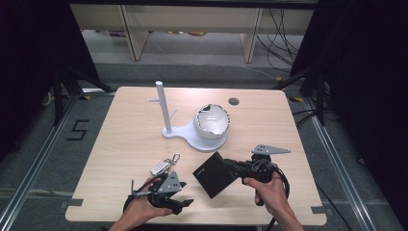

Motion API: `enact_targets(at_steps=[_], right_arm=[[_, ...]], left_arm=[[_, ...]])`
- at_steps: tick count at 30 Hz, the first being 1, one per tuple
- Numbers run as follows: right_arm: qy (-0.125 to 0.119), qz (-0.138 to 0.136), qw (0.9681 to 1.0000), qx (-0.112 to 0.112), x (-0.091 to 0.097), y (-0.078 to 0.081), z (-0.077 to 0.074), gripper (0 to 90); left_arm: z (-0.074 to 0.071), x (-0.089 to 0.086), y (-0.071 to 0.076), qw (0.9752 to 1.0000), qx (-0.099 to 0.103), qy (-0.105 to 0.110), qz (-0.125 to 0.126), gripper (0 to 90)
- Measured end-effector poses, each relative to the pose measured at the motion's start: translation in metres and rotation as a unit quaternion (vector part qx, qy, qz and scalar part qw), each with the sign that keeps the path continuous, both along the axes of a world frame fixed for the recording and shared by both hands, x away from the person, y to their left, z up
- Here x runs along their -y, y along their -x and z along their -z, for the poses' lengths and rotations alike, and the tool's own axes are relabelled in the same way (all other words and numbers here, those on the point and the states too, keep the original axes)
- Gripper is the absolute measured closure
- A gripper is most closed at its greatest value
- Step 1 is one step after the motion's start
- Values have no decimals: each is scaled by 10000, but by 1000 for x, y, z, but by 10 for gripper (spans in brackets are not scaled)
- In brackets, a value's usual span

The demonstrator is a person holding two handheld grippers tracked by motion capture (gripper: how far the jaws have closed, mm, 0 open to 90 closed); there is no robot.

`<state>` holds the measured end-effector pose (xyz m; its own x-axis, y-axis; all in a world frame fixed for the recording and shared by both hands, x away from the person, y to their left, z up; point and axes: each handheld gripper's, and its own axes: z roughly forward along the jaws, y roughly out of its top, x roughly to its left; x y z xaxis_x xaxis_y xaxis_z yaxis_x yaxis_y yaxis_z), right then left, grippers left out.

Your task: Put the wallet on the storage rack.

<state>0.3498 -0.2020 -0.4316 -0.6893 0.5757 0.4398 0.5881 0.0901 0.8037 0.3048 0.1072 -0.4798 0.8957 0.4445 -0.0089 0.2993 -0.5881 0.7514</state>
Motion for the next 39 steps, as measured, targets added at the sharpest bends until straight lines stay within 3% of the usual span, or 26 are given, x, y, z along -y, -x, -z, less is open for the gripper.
enact_targets(at_steps=[1,3,5,7,8,11,14,15,16,17,20,28,31,35,36,37,39], right_arm=[[63,37,9999,143,2,-4,-9,826],[93,61,9996,256,3,-7,-12,826],[84,151,9996,235,6,-16,-24,826],[38,214,9997,145,7,-18,-28,826],[126,235,9990,350,10,-24,-32,827],[155,366,9985,385,14,-39,-45,827],[146,460,9984,295,16,-45,-52,826],[211,503,9974,477,18,-55,-58,827],[211,503,9974,477,18,-55,-58,827],[283,591,9964,538,20,-65,-65,827],[283,732,9958,476,20,-76,-72,827],[423,908,9937,499,21,-102,-79,826],[386,1078,9928,346,18,-114,-80,826],[426,1111,9920,417,16,-125,-79,827],[414,1174,9918,287,14,-127,-79,827],[465,1177,9910,426,14,-133,-77,826],[476,1189,9910,394,12,-138,-76,827]], left_arm=[[-1,-7,2,9999,61,-20,-82,371],[-2,-11,3,9999,62,-67,-131,362],[-2,-20,5,9993,58,70,-359,340],[-3,-25,4,9990,122,5,-420,335],[-3,-28,4,9987,124,43,-485,329],[-3,-39,3,9973,130,102,-712,314],[-2,-44,4,9966,105,117,-812,307],[-1,-47,4,9964,101,107,-839,307],[-1,-47,4,9964,101,107,-839,307],[-1,-50,4,9962,125,64,-859,307],[-1,-53,5,9960,121,92,-884,307],[0,-59,5,9955,44,45,-950,299],[3,-61,4,9954,21,-43,-960,293],[3,-62,4,9950,-3,-3,-999,289],[3,-62,4,9950,-9,9,-998,289],[3,-63,4,9944,-7,7,-1056,285],[3,-63,4,9943,-5,6,-1063,279]])
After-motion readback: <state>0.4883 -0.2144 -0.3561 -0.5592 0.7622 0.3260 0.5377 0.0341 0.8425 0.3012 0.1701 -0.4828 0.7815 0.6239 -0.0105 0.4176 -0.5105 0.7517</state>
